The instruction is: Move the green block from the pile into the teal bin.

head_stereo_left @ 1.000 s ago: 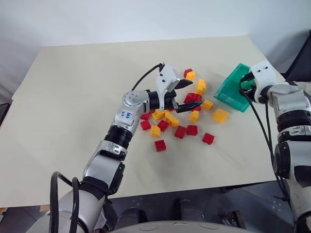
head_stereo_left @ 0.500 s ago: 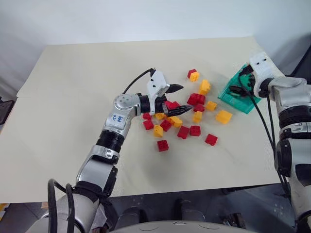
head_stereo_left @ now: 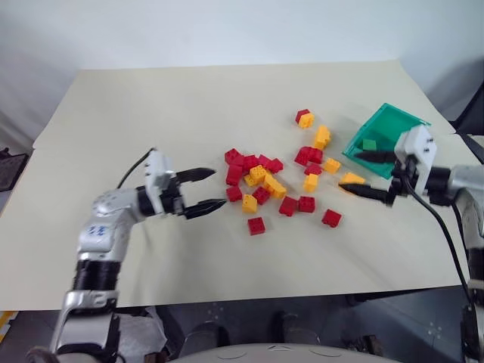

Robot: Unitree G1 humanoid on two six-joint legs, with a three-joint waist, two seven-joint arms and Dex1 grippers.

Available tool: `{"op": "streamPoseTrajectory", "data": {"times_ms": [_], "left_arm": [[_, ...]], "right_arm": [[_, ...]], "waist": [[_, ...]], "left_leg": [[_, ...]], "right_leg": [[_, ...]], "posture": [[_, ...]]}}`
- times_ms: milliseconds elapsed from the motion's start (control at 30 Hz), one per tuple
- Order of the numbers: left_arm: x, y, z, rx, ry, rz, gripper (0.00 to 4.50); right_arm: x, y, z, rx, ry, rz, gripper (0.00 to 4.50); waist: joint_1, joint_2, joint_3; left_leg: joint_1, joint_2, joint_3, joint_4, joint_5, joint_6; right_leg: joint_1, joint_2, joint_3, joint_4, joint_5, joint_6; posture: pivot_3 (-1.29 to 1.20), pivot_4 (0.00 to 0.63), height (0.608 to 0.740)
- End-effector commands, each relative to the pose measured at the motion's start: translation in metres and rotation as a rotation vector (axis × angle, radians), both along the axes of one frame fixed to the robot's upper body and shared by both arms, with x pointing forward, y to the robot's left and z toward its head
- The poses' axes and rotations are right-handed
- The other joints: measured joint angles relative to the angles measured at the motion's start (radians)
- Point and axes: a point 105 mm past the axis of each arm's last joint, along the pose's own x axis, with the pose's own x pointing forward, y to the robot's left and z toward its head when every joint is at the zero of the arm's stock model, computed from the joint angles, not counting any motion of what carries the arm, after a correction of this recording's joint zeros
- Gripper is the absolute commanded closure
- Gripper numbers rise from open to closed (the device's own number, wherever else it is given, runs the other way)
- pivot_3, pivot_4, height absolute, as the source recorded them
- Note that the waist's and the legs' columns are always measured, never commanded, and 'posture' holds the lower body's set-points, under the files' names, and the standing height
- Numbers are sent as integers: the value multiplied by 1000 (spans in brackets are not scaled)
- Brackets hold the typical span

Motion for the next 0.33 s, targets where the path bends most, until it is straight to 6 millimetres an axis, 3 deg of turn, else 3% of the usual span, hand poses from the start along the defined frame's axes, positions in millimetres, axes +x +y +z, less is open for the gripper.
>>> {"op": "streamPoseTrajectory", "data": {"times_ms": [33,200,333], "left_arm": [[-8,21,1,2,3,32,0],[-18,55,-14,43,15,138,0],[-22,63,-18,43,0,168,0]], "right_arm": [[-14,-9,-9,-48,-15,103,26],[-2,-19,-30,-54,-8,67,26],[4,-18,-32,-30,-37,35,26]], "waist": [[1,0,0],[-4,0,0],[-10,0,0]], "left_leg": [[1,0,0,0,0,0],[1,0,0,0,0,0],[1,1,0,-1,0,-1]], "right_leg": [[1,0,0,0,0,0],[0,-1,1,2,0,0],[-2,-1,0,3,0,0]], "posture": [[0,150,740],[0,150,740],[0,150,740]]}}
